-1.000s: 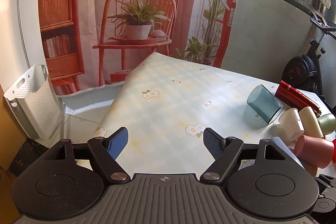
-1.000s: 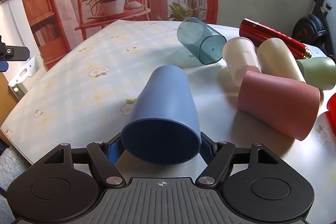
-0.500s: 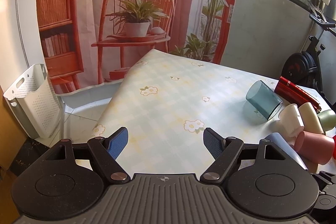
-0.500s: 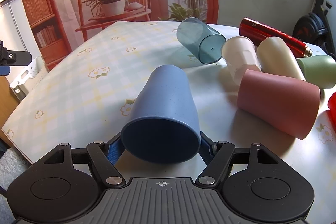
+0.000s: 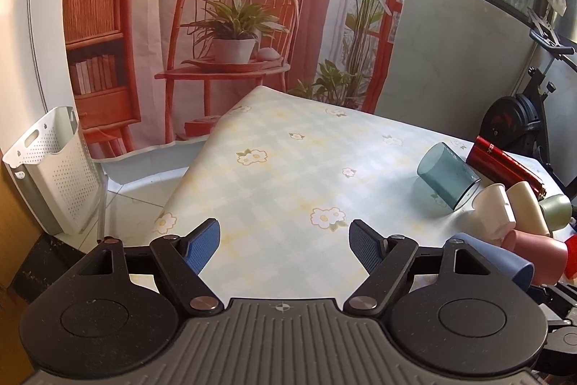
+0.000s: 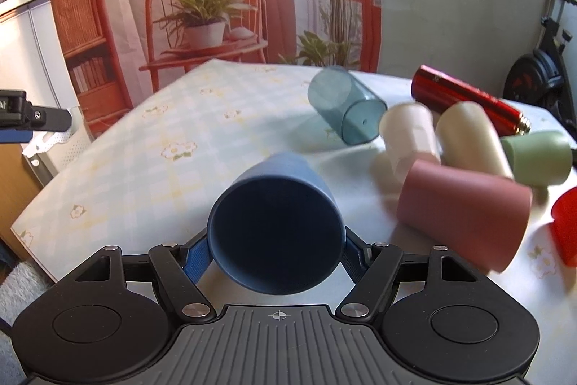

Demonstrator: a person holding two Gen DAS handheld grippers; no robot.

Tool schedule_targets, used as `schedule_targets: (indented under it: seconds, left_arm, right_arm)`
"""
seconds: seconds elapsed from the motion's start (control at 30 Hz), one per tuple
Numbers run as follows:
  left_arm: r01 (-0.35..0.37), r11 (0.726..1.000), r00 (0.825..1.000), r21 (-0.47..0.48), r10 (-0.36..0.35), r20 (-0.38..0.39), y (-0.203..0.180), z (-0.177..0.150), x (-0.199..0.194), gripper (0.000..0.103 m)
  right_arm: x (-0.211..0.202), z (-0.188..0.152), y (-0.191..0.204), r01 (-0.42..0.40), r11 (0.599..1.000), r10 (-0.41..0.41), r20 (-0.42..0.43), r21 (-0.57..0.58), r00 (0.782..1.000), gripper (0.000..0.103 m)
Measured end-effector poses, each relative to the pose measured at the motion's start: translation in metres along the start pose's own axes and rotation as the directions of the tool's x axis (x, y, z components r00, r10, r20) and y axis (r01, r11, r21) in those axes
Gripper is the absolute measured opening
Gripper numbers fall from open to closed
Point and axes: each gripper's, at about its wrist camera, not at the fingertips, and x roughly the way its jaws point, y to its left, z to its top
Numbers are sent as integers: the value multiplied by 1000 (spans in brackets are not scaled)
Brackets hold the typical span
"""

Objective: Flip cup upright
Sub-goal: 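Rotate the blue cup with the right gripper until its opening faces up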

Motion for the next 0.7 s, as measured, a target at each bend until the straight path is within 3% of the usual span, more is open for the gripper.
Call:
schedule_targets:
  seconds: [0.5, 0.7]
  left_arm:
    - [23, 999, 1000, -39, -23, 3, 4, 1, -3, 81]
    - [25, 998, 1000, -53, -24, 5, 5, 3, -2, 80]
  right_arm:
    - [9, 35, -15, -19, 999, 21, 58, -38, 998, 67]
    - [25, 53, -16, -35, 997, 38, 41, -64, 998, 66]
